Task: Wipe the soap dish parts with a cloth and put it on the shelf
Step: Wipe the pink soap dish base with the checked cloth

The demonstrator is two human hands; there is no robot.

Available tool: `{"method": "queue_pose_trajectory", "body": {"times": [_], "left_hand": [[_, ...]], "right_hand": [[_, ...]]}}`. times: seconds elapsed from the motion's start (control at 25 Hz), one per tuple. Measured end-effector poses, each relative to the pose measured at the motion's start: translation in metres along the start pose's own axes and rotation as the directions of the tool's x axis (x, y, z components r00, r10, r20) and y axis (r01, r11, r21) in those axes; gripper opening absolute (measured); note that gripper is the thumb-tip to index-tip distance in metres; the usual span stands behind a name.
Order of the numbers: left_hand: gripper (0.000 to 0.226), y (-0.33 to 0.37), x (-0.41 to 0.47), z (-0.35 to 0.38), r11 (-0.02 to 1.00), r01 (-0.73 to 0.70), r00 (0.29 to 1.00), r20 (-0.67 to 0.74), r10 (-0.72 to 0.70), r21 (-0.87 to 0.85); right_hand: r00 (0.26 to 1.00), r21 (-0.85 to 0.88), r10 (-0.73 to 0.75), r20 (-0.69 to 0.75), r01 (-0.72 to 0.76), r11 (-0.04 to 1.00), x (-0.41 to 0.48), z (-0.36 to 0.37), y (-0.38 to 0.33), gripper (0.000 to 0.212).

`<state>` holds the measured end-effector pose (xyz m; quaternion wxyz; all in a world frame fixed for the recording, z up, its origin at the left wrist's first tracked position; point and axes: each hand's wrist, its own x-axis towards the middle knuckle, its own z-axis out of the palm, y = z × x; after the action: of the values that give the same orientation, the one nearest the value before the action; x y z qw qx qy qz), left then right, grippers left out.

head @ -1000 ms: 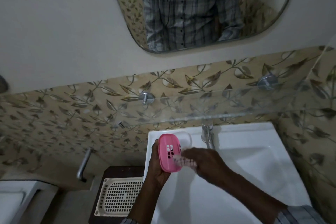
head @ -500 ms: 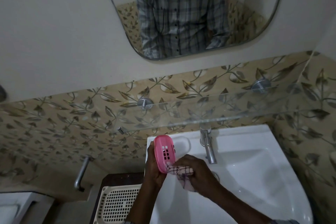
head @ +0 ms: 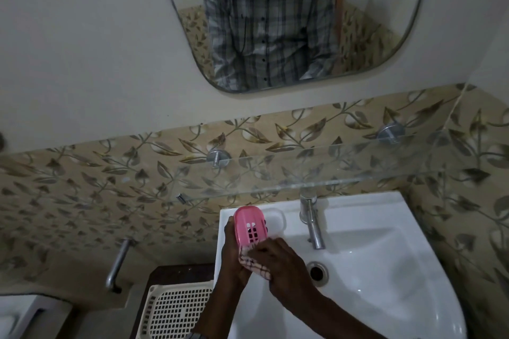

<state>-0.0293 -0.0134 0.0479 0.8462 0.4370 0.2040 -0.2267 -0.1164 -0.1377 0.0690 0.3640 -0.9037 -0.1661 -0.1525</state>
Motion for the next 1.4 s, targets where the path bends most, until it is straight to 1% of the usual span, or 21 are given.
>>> {"method": "queue_pose_trajectory", "body": {"times": [0.04,0.12,0.2,0.24,0.28,0.36,0.4,0.48,0.52,0.6,0.68,0.72,0.76,0.88,0.96,1.04,1.12,1.16,1.24,1.32,1.4], "left_hand": [[0.072,0.002,0.002,-0.004,1.0,-0.01,1.0,-0.009,0.01,-0.012],[0.068,0.003,0.003,-0.009,0.997,-0.007,1.0,0.015,0.009,-0.083],[0.065,0.001,0.002,-0.007,0.989,-0.015,0.998,0.064,0.025,-0.147],[0.065,0.0,0.002,-0.005,0.986,-0.017,0.996,0.084,0.031,-0.166],[0.065,-0.002,0.001,-0.003,0.986,-0.02,0.995,0.093,0.036,-0.166],[0.067,-0.005,-0.001,0.003,0.995,-0.034,0.996,0.084,0.042,-0.091],[0.068,-0.007,-0.003,0.006,0.998,-0.038,0.996,0.074,0.042,-0.045],[0.062,-0.01,-0.004,0.008,0.978,-0.167,0.986,0.033,0.164,0.122],[0.054,-0.01,-0.003,0.007,0.923,-0.275,0.96,0.018,0.281,0.268],[0.037,-0.008,-0.006,0.008,0.686,-0.447,0.844,0.017,0.536,0.575],[0.032,-0.004,-0.006,0.012,0.467,-0.441,0.733,0.008,0.68,0.767],[0.033,-0.004,-0.004,0.013,0.398,-0.404,0.715,0.013,0.699,0.824],[0.035,-0.004,-0.004,0.014,0.37,-0.353,0.744,0.018,0.668,0.859],[0.048,-0.002,-0.003,0.021,0.533,-0.197,0.911,-0.047,0.41,0.823],[0.052,-0.004,-0.003,0.024,0.662,-0.166,0.959,-0.036,0.281,0.731],[0.05,-0.002,0.0,0.02,0.84,-0.091,0.99,-0.046,0.137,0.536],[0.055,0.006,0.0,0.012,0.972,0.056,0.998,-0.034,-0.049,0.229],[0.058,0.011,-0.001,0.009,0.986,0.134,0.991,-0.02,-0.133,0.101],[0.064,0.014,-0.001,0.008,0.978,0.208,0.978,0.005,-0.208,0.027],[0.067,0.013,0.0,0.012,0.984,0.167,0.986,0.001,-0.167,0.061],[0.067,0.013,0.001,0.018,0.989,0.142,0.989,0.02,-0.143,0.046]], "right_hand": [[1.0,0.017,0.031,-0.003,-0.031,0.999,-0.007,-0.002,0.006,0.051],[0.97,0.053,0.221,-0.103,-0.216,0.975,-0.011,-0.003,0.021,0.052],[0.835,0.225,0.532,-0.141,-0.496,0.839,-0.007,0.001,0.035,0.039],[0.738,0.408,0.672,-0.067,-0.594,0.693,-0.004,0.003,0.04,0.029],[0.658,0.611,0.75,0.065,-0.62,0.492,-0.001,0.005,0.042,0.021],[0.601,0.831,0.742,0.297,-0.546,0.11,0.003,0.008,0.04,0.018],[0.605,0.857,0.723,0.333,-0.515,0.036,0.002,0.009,0.039,0.023],[0.586,0.869,0.742,0.327,-0.495,0.007,0.001,0.01,0.039,0.032],[0.562,0.872,0.763,0.318,-0.489,-0.003,0.001,0.01,0.041,0.035],[0.544,0.889,0.785,0.297,-0.457,-0.02,0.0,0.009,0.047,0.041],[0.549,0.886,0.805,0.226,-0.46,0.065,0.0,0.007,0.049,0.041],[0.548,0.867,0.818,0.173,-0.479,0.138,-0.001,0.007,0.049,0.039],[0.551,0.832,0.827,0.111,-0.507,0.225,-0.001,0.006,0.047,0.038],[0.636,0.659,0.769,-0.066,-0.551,0.512,-0.002,0.006,0.038,0.04],[0.728,0.571,0.676,-0.113,-0.509,0.644,-0.001,0.005,0.031,0.042],[0.761,0.614,0.644,-0.081,-0.471,0.634,0.002,0.001,0.028,0.043],[0.738,0.701,0.674,-0.034,-0.463,0.543,0.008,-0.01,0.035,0.034],[0.721,0.715,0.692,-0.027,-0.47,0.517,0.012,-0.016,0.042,0.032],[0.753,0.602,0.643,-0.137,-0.452,0.658,0.019,-0.024,0.054,0.035],[0.878,0.387,0.426,-0.221,-0.322,0.864,0.025,-0.022,0.047,0.041],[0.981,0.205,0.117,-0.157,-0.084,0.975,0.017,-0.004,0.036,0.047]]}}
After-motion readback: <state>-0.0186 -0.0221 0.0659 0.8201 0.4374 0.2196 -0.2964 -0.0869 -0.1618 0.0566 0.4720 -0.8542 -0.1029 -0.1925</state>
